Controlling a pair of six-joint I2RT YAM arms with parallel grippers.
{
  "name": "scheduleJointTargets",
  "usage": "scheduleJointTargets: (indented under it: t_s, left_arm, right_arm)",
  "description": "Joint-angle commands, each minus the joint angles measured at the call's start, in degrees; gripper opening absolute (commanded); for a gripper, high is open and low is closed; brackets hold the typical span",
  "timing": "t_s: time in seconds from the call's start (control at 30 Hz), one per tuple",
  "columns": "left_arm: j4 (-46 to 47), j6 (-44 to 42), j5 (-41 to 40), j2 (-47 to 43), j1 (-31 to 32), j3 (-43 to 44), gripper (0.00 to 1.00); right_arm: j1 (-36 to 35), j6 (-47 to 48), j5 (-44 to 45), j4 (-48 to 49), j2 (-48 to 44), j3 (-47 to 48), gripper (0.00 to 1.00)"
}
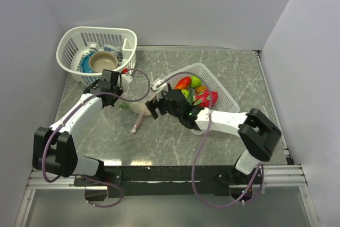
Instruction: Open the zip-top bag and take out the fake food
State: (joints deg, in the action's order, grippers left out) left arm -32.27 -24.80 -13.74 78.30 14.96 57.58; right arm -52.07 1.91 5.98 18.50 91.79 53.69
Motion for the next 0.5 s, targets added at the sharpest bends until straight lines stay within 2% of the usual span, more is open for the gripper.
scheduleJointTargets:
  t_s: [0.0,0.47]
  left_arm:
    - [4.67,-0.34,-0.77,2.55,-0.11,-1.33,0.01]
    - [7.93,-0.87,-0.68,5.28,-0.2,-4.41,0.01]
  right_arm:
    - [-0.22,2.05,-5.09,1.71,6.28,3.17,0.95]
    - [-0.31,3.01,-8.7,0.05,18.77,11.16,0.92]
